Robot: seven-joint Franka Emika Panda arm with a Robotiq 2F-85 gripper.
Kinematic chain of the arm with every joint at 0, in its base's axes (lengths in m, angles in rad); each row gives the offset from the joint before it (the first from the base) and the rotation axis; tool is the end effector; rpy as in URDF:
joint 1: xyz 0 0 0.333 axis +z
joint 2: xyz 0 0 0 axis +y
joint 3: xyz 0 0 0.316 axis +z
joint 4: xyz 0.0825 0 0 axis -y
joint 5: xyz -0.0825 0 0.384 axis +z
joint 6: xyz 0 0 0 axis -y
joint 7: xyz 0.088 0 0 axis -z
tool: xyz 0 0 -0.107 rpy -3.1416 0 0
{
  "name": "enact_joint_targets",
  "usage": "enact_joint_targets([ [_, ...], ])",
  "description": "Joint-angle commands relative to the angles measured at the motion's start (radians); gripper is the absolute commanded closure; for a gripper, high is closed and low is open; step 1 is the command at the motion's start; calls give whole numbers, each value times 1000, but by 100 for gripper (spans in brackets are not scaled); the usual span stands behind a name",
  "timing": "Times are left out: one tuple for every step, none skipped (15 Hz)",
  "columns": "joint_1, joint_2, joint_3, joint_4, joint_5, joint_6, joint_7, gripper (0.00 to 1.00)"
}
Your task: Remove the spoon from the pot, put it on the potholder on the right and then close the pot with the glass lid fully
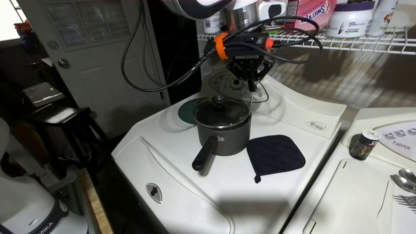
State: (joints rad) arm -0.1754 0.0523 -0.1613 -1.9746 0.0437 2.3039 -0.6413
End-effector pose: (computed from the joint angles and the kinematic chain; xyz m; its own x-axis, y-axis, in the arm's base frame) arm 0.5612 -0.1941 0.4707 0.9283 0.2858 0.2378 0.2586 -0.9559 0.1391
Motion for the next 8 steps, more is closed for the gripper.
enact_joint_targets([
  [-2, -13, 2, -9, -20, 31, 13, 99],
  [-2, -13, 2, -8, -19, 29, 12, 99],
  [-2, -12, 2, -7, -19, 32, 15, 99],
  [-2, -12, 2, -7, -20, 34, 15, 99],
  [-2, -10, 1, -4, -20, 35, 18, 99],
  [-3, -7, 1, 0, -21, 35, 20, 99],
  [-4, -4, 0, 5, -20, 33, 23, 99],
  [-5, -5, 0, 7, -17, 30, 22, 99],
])
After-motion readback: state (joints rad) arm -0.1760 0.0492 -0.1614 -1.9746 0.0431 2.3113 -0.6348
